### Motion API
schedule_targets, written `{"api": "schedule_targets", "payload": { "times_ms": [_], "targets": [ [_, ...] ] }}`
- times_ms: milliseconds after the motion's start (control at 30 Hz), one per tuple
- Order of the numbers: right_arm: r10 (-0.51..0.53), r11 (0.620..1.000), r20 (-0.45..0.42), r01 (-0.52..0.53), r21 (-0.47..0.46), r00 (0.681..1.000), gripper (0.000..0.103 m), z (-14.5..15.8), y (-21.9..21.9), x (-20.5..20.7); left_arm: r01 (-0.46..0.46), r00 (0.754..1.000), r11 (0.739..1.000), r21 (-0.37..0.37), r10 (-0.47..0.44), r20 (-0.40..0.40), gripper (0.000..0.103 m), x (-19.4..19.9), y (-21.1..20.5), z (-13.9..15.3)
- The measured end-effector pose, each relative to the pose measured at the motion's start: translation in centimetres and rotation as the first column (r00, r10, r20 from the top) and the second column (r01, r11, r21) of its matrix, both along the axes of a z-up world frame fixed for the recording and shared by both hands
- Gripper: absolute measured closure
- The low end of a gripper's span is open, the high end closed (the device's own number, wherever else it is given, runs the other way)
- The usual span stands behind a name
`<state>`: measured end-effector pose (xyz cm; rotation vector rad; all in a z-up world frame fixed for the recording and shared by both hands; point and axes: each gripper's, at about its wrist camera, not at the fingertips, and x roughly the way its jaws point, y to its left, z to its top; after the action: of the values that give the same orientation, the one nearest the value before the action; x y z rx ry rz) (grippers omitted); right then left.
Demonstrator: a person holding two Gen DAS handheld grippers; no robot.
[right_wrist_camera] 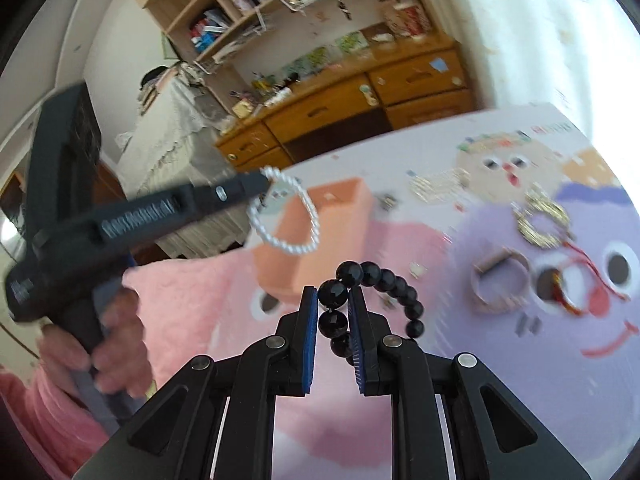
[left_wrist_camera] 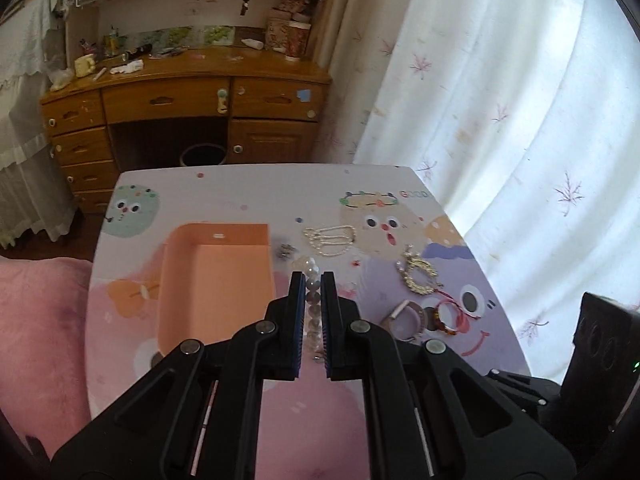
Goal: Organize jewelry
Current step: 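Carry both bracelets into the pink box and open both tools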
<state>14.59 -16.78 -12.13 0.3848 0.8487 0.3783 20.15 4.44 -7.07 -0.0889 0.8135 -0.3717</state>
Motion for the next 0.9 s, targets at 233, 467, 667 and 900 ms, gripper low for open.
{"api": "schedule_targets", "payload": {
  "times_ms": [233, 467, 667, 900],
  "targets": [
    [0.041, 0.998, 0.056, -0.044, 0.044, 0.998, 0.088, 1.8, 5.9, 4.6, -0.076, 0.997, 0.997, 0.023, 0.076, -0.027, 0.098, 2.9, 5.5, -2.2],
    [0.038, 0.999, 0.069, -0.038, 0.002, 0.997, 0.088, 1.6, 9.2, 7.9, -0.061, 0.996, 0.998, 0.015, 0.062, -0.071, 0.098, 5.1, 6.6, -4.6],
    [-0.003, 0.999, 0.018, 0.002, 0.052, 1.000, 0.087, -0.4, 9.0, 10.1, -0.043, 0.994, 0.999, 0.018, 0.045, -0.101, 0.098, 6.4, 5.8, -5.8],
    [-0.096, 0.995, -0.003, 0.096, 0.038, 0.995, 0.045, -2.5, 5.6, 10.2, -0.121, 0.973, 0.991, 0.051, 0.129, -0.193, 0.036, 7.5, 6.0, -7.5]
  ]
}}
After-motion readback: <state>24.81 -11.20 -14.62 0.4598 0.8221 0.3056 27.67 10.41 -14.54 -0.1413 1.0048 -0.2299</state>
